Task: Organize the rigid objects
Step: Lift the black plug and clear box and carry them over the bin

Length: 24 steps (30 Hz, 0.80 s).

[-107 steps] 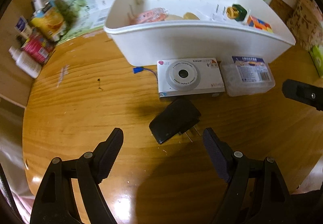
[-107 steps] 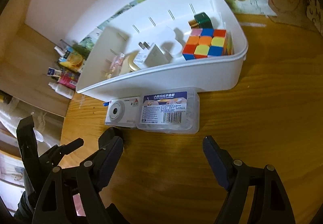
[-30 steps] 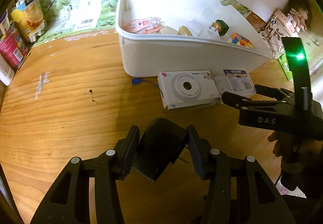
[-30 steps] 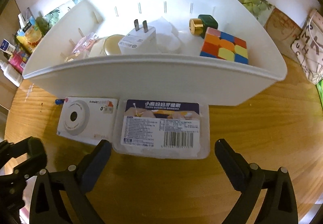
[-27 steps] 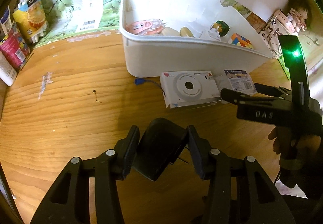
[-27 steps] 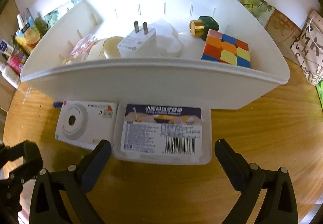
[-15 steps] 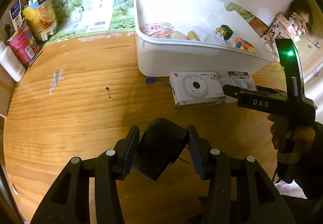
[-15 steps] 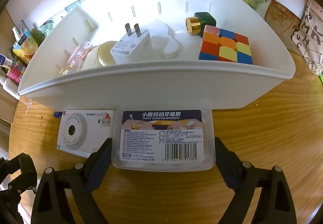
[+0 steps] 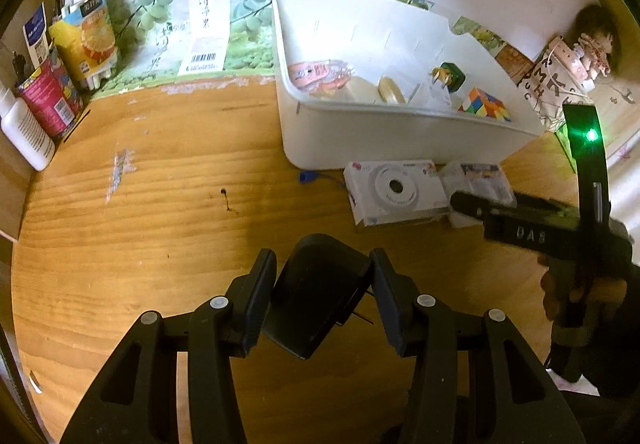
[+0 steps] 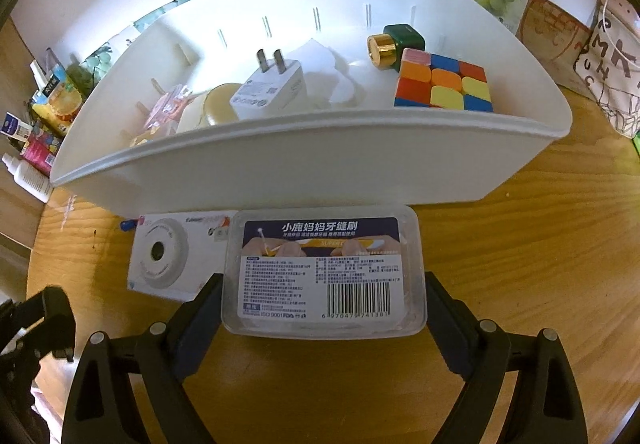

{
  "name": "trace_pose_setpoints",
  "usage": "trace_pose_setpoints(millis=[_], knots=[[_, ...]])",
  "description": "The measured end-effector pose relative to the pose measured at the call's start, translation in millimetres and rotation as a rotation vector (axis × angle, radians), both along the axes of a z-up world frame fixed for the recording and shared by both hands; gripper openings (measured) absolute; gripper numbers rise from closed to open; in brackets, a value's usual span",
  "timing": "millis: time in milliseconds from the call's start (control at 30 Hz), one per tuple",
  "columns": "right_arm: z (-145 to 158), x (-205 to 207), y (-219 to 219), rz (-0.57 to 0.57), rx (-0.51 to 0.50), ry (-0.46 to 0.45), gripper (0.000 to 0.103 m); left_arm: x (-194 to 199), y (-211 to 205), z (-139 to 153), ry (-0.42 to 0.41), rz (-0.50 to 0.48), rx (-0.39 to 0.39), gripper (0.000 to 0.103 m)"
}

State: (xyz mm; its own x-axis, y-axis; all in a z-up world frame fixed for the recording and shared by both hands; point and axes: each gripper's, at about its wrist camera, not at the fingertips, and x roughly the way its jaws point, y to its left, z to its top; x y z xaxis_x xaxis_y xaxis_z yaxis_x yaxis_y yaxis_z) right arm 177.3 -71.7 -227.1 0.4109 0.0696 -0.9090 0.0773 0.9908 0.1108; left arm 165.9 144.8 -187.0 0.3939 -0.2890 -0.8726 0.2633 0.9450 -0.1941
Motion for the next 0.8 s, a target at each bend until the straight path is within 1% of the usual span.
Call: trace_pose_setpoints(millis=[100, 333, 500, 600, 700, 800], knots=[[3.7, -5.5, 1.6, -0.004, -0.002, 0.014, 0.093, 3.1, 0.0, 4.8, -0.014, -0.004, -0.012, 0.051], [23.2, -24.7, 5.2, 0.031, 0.027, -0.001, 0.093, 13.1, -1.9, 17.5, -0.046, -0.001, -0.041, 0.051], [39.1, -30.9, 7.5, 0.061, 0.078, -0.014, 0.093, 20.1, -5.2, 31.2, -0.085, 0.001, -0.049, 0.051], [52.8, -31.3, 9.5, 0.083, 0.085, -0.043, 0.093, 25.0, -6.2, 40.2, -0.113, 0.009, -0.050, 0.051], [67.4, -28.9, 11.1, 0.107, 0.090, -0.078, 0.093, 29.1, -9.5, 50.2, -0.159, 0.016, -0.012, 0.051], [82.0, -27.6, 13.1, 0.135, 0.091, -0.119, 0.093, 34.6, -8.5, 58.1, -0.181, 0.035, -0.014, 0.051]])
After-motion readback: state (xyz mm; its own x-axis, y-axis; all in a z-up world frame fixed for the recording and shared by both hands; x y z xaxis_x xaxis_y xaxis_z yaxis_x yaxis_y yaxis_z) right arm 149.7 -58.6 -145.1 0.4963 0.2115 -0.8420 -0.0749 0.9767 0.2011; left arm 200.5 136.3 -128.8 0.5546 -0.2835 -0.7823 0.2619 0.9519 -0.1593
